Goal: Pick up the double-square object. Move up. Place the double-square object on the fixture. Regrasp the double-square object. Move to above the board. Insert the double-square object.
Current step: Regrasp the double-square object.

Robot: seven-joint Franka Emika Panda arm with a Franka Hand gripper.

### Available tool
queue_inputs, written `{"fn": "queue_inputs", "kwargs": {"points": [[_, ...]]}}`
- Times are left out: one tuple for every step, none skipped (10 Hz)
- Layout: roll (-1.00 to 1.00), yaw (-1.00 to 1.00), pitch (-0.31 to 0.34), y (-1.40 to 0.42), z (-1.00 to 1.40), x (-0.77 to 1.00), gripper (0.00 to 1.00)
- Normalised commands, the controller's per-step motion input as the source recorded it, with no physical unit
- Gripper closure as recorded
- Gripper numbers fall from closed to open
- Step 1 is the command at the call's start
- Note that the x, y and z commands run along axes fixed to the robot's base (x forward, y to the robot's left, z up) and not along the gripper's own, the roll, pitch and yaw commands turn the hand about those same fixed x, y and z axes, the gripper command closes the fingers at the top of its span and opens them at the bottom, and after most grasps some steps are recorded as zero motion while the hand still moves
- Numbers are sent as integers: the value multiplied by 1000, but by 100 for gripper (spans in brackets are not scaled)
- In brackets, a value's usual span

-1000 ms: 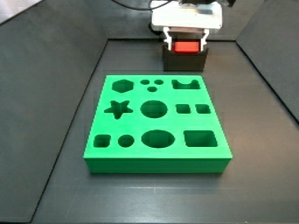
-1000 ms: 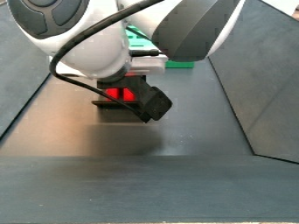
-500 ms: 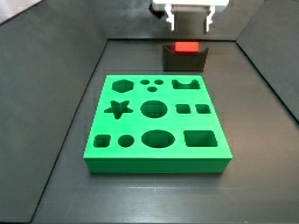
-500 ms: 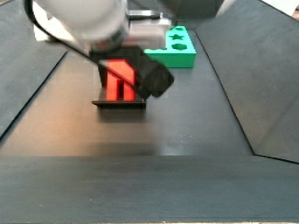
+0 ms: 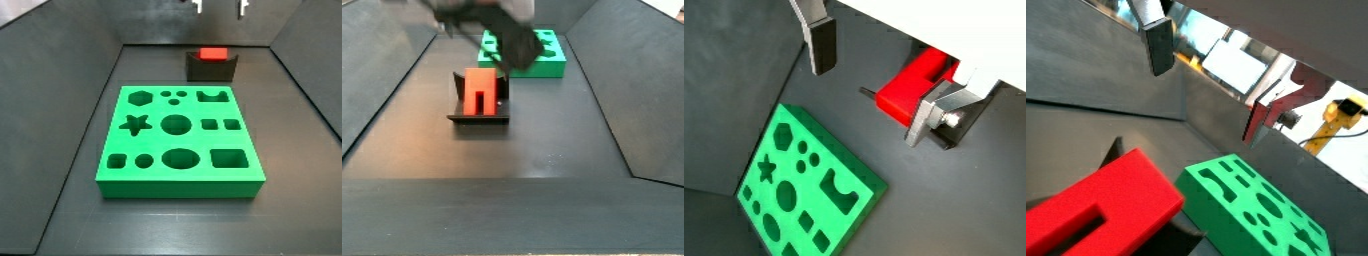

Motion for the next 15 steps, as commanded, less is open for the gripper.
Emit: {"fn": "queue_inputs", "kwargs": {"points": [[1000, 24, 39, -653, 676, -114, 0], [1000, 23, 31, -505, 498, -120, 0], [1000, 23, 27, -286, 225, -88, 0], [1000, 23, 25, -79, 15, -37, 0], [1000, 23, 27, -38, 12, -20, 0], [1000, 23, 26, -30, 27, -19, 0], [1000, 23, 23, -31, 22, -25, 0], [1000, 24, 17, -26, 19, -41, 0], [1000, 24, 11, -27, 8, -43, 0], [1000, 25, 6, -27, 4, -45, 0], [1000, 26, 0, -23, 6, -43, 0], [1000, 27, -7, -20, 6, -41, 0], [1000, 28, -13, -20, 7, -34, 0], [1000, 29, -18, -20, 7, -31, 0], [1000, 31, -18, -16, 11, -29, 0]]}}
